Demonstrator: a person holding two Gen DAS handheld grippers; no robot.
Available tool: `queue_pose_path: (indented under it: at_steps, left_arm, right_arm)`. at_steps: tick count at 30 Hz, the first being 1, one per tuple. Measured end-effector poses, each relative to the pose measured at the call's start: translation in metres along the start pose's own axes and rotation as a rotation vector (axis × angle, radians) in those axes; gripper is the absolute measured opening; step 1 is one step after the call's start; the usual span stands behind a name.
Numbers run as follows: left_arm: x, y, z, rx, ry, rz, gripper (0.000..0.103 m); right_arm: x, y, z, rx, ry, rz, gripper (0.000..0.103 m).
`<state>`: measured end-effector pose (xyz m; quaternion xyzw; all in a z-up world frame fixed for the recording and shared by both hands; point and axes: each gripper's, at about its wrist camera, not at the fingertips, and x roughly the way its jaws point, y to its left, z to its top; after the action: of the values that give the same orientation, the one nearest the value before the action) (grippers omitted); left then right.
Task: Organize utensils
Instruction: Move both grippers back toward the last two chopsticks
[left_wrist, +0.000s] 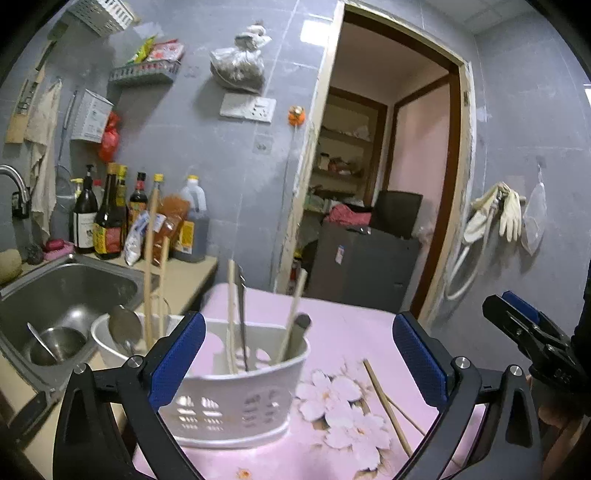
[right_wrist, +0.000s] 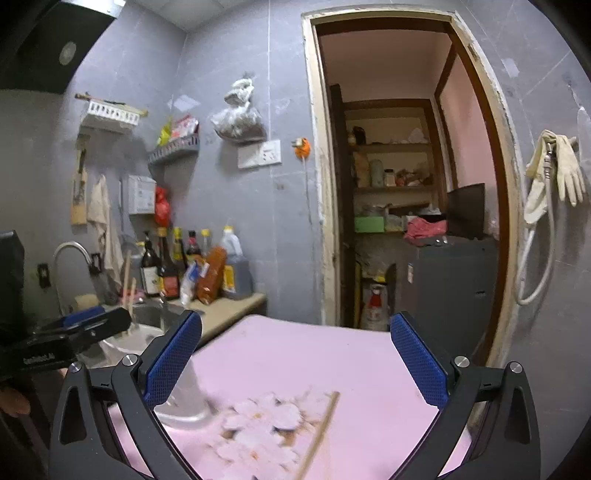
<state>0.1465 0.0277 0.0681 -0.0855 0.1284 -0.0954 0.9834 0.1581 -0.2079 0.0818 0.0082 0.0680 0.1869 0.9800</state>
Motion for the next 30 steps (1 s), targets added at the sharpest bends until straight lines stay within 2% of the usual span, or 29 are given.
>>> queue_pose_path:
  at_steps: [11, 19, 21, 23, 27, 29, 30]
  left_arm:
    - [0.015, -0.032, -0.031, 0.042, 0.073, -0.043, 0.099]
    - [0.035, -0.052, -0.05, 0.132, 0.175, -0.065, 0.099]
    - [0.041, -0.054, -0.054, 0.145, 0.213, -0.074, 0.099]
    - [0.049, -0.057, -0.057, 0.15, 0.256, -0.085, 0.099]
    - [0.06, -0.061, -0.064, 0.147, 0.322, -0.1, 0.099]
    - [0.067, -0.062, -0.067, 0.15, 0.36, -0.106, 0.099]
    - [0.07, -0.063, -0.068, 0.152, 0.373, -0.109, 0.099]
  right_arm:
    - [-0.009, -0.033, -0.034, -0.035, 0.138, -0.093, 0.103]
    - [-0.003, -0.048, -0.063, -0.038, 0.3, -0.118, 0.102]
    - [0.003, -0.051, -0.071, -0.04, 0.366, -0.108, 0.097]
    - [0.008, -0.053, -0.077, -0.044, 0.422, -0.095, 0.084]
    - [0.018, -0.055, -0.091, -0.036, 0.517, -0.057, 0.068]
    - [0.02, -0.053, -0.098, -0.042, 0.551, -0.034, 0.055]
    - [0.021, -0.052, -0.1, -0.046, 0.566, -0.023, 0.052]
